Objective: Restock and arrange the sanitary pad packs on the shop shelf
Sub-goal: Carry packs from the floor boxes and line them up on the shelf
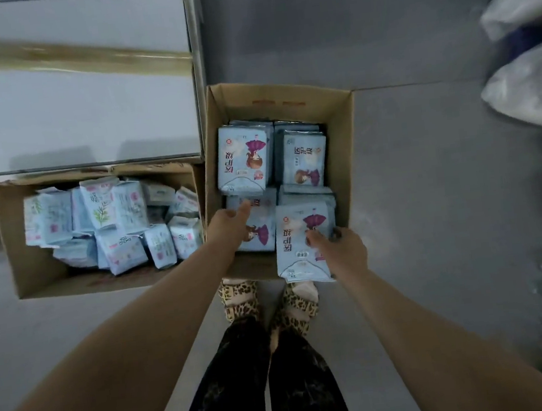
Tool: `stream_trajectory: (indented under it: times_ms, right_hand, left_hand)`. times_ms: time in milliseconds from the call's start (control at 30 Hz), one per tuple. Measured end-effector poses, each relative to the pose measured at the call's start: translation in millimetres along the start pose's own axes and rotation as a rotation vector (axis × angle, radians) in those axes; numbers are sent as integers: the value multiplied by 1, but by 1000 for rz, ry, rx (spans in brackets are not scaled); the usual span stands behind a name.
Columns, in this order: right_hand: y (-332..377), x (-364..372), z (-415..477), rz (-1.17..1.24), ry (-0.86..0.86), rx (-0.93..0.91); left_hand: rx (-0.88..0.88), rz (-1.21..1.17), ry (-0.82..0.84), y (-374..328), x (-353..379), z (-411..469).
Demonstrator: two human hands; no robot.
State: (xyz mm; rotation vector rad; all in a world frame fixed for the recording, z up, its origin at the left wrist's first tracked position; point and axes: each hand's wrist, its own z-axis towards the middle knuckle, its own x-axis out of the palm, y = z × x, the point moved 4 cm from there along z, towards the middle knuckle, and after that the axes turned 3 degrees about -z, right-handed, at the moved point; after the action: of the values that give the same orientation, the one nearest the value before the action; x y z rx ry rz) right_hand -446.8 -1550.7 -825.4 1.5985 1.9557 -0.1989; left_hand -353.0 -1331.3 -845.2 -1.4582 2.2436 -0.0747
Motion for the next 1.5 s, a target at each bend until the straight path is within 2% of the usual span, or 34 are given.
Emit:
stream_trajectory:
  times_ms: [67,300,500,733,1000,1167,1367,1500]
  right_hand:
    - [4,5,9,-12,69,-43]
    - [19,26,20,282,380,6]
    - [19,18,25,544,350,42]
    - [-1,23,27,997,449,121]
    - [-4,29,35,1161,390,291]
    - [3,38,30,1283,383,299]
    - [13,52,23,1257,219,289]
    - [21,50,13,1294,177,325]
  left_hand:
    - [-19,-84,-14,1,0,11]
    - [-109,-285,15,5,7,40]
    - [-198,-387,18,5,17,66]
    - [-210,-785,129,-13,28,85]
    - [-286,-914,89,-21,41,115]
    - [-237,-985,85,-24,38,105]
    - [-231,-1052,99,-28,34,84]
    - [-234,-977,117,-23,25,60]
